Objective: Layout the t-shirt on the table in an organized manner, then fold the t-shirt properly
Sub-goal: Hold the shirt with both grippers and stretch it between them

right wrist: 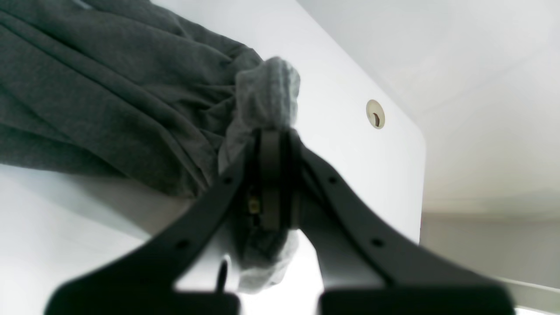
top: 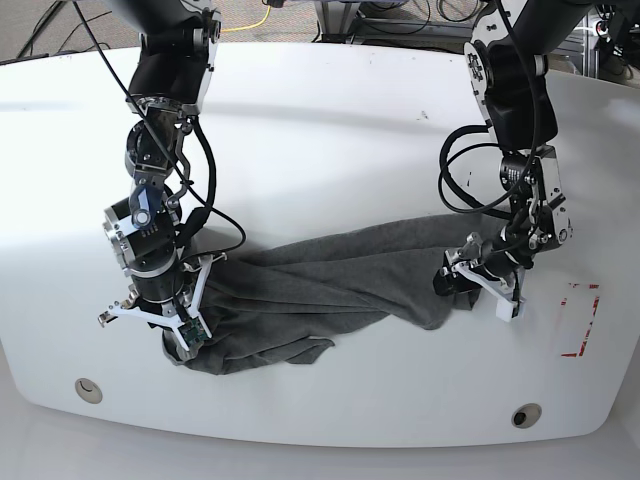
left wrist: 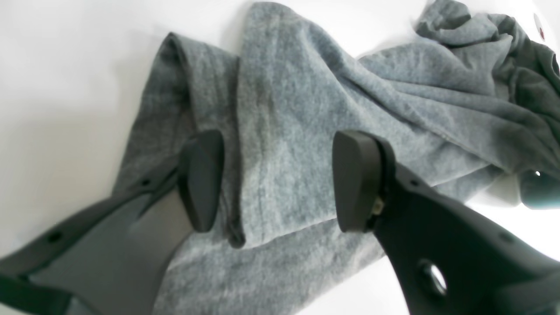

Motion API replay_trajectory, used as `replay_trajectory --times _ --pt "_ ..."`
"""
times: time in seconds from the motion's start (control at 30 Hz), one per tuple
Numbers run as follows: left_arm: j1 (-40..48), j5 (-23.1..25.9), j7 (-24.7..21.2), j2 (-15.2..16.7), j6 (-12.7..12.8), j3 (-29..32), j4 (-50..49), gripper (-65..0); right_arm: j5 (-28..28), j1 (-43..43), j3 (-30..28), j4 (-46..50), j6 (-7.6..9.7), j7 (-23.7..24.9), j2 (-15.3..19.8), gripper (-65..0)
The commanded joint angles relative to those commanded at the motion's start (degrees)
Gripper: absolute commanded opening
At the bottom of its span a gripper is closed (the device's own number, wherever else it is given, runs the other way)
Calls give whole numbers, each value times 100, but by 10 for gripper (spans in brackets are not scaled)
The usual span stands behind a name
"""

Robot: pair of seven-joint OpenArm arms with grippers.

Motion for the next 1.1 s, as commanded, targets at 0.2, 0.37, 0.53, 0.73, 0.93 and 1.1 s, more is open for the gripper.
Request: replay_trajectory --times 0.2,0.37,0.53,0.73,0.93,1.1 --pt "0 0 0 123 -9 0 -123 -281 0 0 0 0 0 0 -9 -648" --pt "9 0 0 220 -9 0 -88 -283 0 0 0 0 0 0 -9 -648" --pt "9 -9 0 229 -18 0 -88 -319 0 0 0 0 0 0 -9 -648" --pt "0 0 0 229 -18 0 -88 -496 0 0 0 0 0 0 -9 -648" --pt "18 -18 -9 220 -325 0 -79 -572 0 0 0 0 0 0 -9 -648" --pt "44 -18 -9 193 -782 0 202 -637 0 0 0 0 0 0 -9 -648"
